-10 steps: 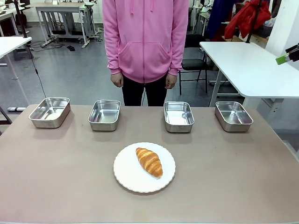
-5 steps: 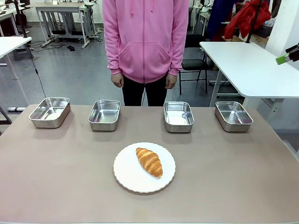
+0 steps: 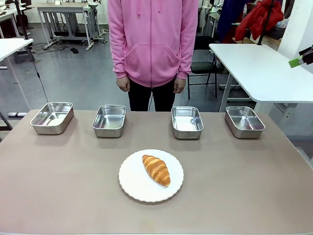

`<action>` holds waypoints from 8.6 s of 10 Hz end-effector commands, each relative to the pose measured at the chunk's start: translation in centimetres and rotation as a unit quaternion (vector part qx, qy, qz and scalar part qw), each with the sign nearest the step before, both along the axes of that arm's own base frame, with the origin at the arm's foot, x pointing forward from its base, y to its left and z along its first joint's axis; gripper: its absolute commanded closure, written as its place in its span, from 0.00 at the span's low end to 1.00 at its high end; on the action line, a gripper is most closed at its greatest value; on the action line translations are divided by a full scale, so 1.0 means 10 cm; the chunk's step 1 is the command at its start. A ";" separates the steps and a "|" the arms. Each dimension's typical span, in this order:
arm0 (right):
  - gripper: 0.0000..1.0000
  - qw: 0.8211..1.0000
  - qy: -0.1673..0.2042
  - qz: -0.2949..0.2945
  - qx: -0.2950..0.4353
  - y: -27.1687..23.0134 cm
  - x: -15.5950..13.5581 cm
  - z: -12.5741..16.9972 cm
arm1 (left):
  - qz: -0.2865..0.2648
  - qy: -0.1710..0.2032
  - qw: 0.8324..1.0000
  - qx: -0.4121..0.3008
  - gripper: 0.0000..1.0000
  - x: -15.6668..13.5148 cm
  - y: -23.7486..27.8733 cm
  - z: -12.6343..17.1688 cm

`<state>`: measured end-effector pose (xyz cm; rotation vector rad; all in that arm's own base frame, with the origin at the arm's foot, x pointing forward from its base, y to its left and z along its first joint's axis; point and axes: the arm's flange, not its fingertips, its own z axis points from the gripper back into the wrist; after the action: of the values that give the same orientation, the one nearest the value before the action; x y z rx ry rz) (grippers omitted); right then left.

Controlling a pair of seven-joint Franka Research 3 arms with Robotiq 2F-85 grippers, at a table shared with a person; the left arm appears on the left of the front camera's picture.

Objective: Place the bread in the container.
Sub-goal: Place the Butter Roll into the Airtight Container indicated by the human.

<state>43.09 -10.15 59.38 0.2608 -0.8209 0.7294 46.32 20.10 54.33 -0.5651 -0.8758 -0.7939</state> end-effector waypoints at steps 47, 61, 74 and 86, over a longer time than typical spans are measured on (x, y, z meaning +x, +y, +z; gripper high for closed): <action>0.00 1.000 -0.006 0.005 0.007 -0.01 0.01 0.00 | 0.404 0.322 0.851 0.091 0.00 -0.22 -5.05 -0.73; 0.00 1.000 -0.006 0.005 0.007 -0.01 0.01 0.00 | 0.479 0.441 0.758 0.042 0.00 -0.57 -5.74 -1.53; 0.00 1.000 -0.006 0.005 0.007 -0.01 0.01 0.00 | 0.493 0.502 0.706 0.082 0.00 -0.81 -5.91 -2.10; 0.00 1.000 -0.006 0.005 0.007 -0.01 0.01 0.00 | 0.484 0.488 0.717 0.119 0.59 -0.65 -6.04 -2.40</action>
<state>43.07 -10.15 59.34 0.2567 -0.8171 0.7284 39.32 -39.73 31.02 -0.1705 0.0365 0.4025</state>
